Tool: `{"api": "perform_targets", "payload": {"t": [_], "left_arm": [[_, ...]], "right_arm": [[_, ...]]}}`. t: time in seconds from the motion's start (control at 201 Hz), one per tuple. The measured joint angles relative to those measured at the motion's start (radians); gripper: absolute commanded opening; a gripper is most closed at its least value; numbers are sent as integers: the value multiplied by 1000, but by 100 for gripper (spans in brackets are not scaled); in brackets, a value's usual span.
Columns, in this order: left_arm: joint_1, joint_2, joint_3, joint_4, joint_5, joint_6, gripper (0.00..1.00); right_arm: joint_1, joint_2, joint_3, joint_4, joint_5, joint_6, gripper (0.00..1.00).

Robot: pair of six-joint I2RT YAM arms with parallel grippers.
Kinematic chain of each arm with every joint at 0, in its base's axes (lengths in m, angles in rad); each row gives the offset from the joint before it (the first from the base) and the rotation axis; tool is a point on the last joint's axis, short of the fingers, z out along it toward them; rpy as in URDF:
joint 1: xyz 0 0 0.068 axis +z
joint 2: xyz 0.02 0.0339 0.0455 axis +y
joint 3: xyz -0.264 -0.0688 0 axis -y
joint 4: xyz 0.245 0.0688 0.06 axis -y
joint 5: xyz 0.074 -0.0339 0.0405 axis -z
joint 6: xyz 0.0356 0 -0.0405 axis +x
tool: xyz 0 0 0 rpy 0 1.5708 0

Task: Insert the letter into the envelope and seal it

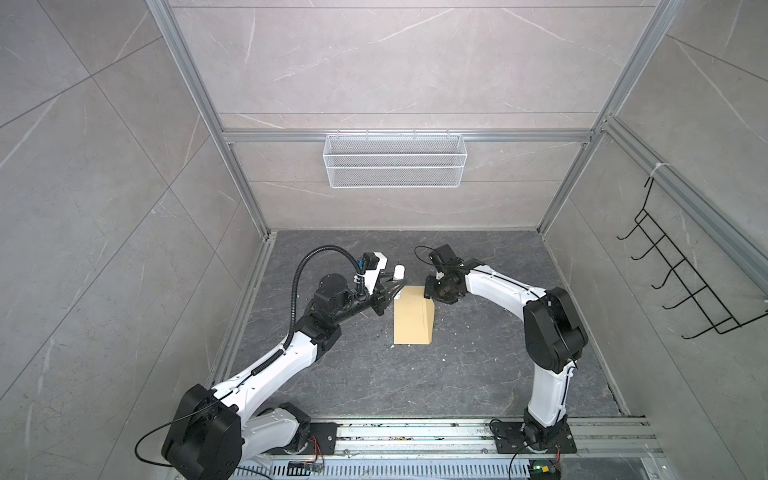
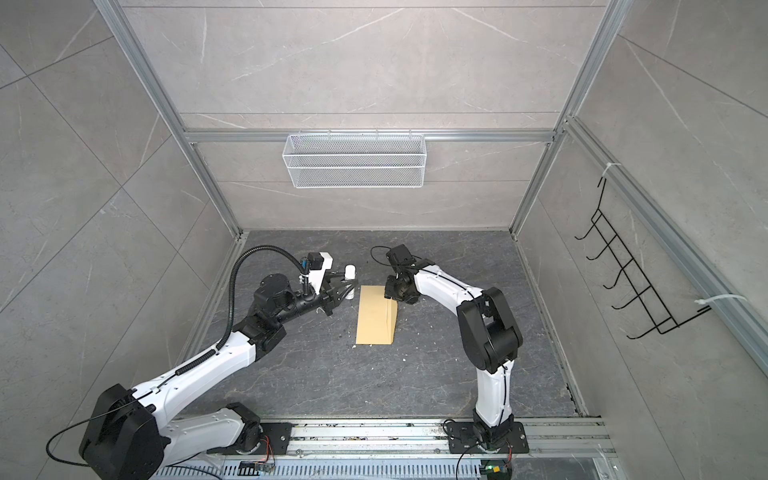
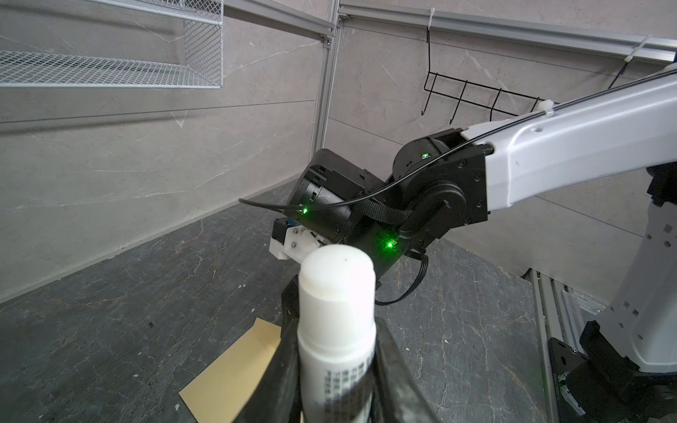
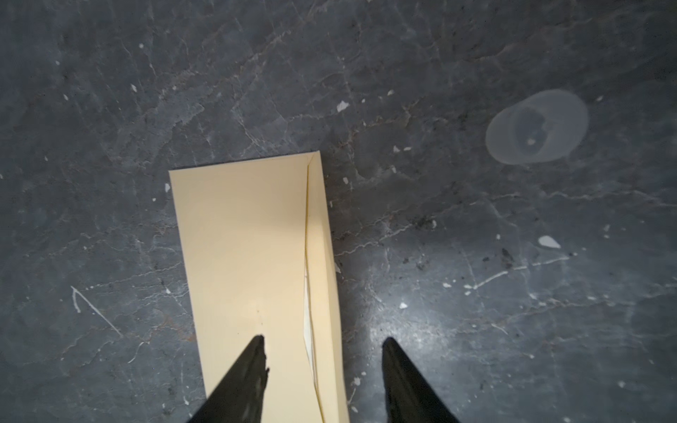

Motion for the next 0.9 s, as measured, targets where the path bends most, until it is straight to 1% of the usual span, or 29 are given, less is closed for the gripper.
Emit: {"api": "perform_targets", "payload": {"t": [0.045,0.169,0.254,0.299,0.403,0.503,0.568,0.667,0.787,0.837,0.896], "left_arm": [[0,0,0,0,0,0,0],[0,0,0,0,0,-2,0],[0,0,0,0,0,-7,0],[0,0,0,1,0,-11,0],[0,0,-2,6,0,-16,0],[0,-3,-7,8,-3,-28,0],[0,-9,-12,8,-13,-37,0],[0,-29,-23,6,-30,-51,0],[0,-65,-36,6,-47,-67,0],[0,-85,-45,5,-54,-75,0],[0,-109,-56,2,-56,-87,0]], "right_arm": [[-1,6,-7,6,-3,8,39],[-7,10,-38,24,-18,39,18],[-10,10,-55,42,-27,53,5],[-11,10,-67,58,-31,78,0],[-14,9,-97,93,-51,117,0],[-16,-21,-148,146,-70,186,0],[-16,-72,-201,199,-80,254,0],[-16,-190,-305,310,-72,395,0],[-1,-356,-450,489,10,606,0],[19,-409,-498,552,68,690,0],[63,-451,-537,607,167,790,0]]}}
